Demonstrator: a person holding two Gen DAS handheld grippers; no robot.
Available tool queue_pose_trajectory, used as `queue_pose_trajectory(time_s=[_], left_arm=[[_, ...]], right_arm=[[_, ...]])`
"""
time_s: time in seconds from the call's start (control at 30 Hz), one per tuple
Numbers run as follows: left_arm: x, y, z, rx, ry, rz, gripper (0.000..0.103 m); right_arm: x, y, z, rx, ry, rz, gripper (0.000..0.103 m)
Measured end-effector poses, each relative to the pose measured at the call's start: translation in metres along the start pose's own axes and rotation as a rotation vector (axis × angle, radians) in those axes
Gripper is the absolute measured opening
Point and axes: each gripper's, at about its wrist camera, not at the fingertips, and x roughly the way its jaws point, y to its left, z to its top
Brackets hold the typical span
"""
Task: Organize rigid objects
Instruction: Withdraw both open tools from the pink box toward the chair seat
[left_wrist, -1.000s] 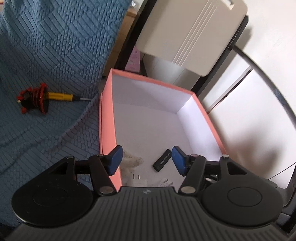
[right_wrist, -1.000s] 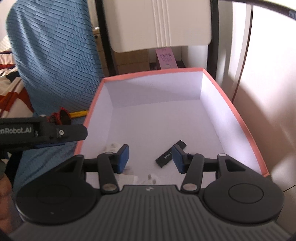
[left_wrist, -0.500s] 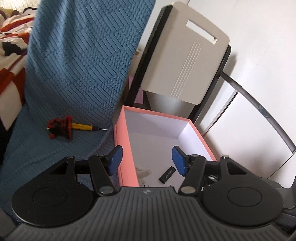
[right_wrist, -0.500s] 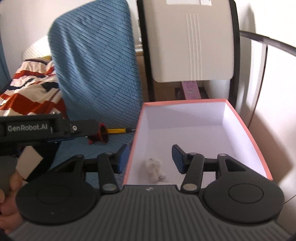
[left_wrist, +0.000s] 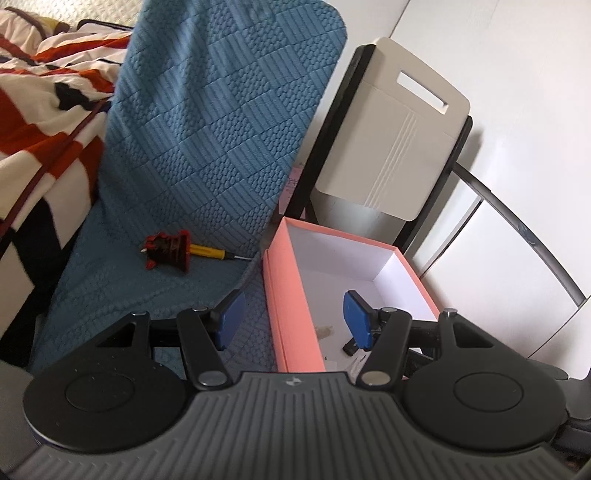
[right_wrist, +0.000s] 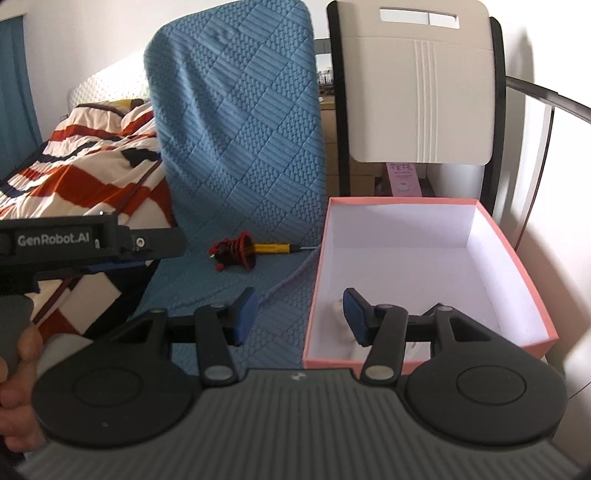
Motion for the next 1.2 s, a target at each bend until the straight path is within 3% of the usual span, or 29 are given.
queue_pose_trajectory(time_s=[0.3, 0.63, 0.9, 1.2], left_arm=[[-0.013, 0.017, -0.008, -0.023, 0.013, 0.001, 0.065], [-0.025, 0.048, -0.024, -0.065, 0.049, 0.052, 0.065], [0.009, 0.066, -0.010, -0.022, 0.048, 0.042, 0.070], [0.073, 0.109, -0.003, -0.071, -0.007, 0.059, 0.074]], right_arm=[[-0.003, 0.021, -0.012, -0.003, 0.040, 0.002, 0.054], [-0.010, 0.026, -0.034, 0.009, 0.113, -0.015, 0.054], [0.013, 0.036, -0.031, -0.035, 0.078, -0.032, 0.054], [0.070, 0.040, -0.027, -0.037, 0.065, -0.036, 0.054]])
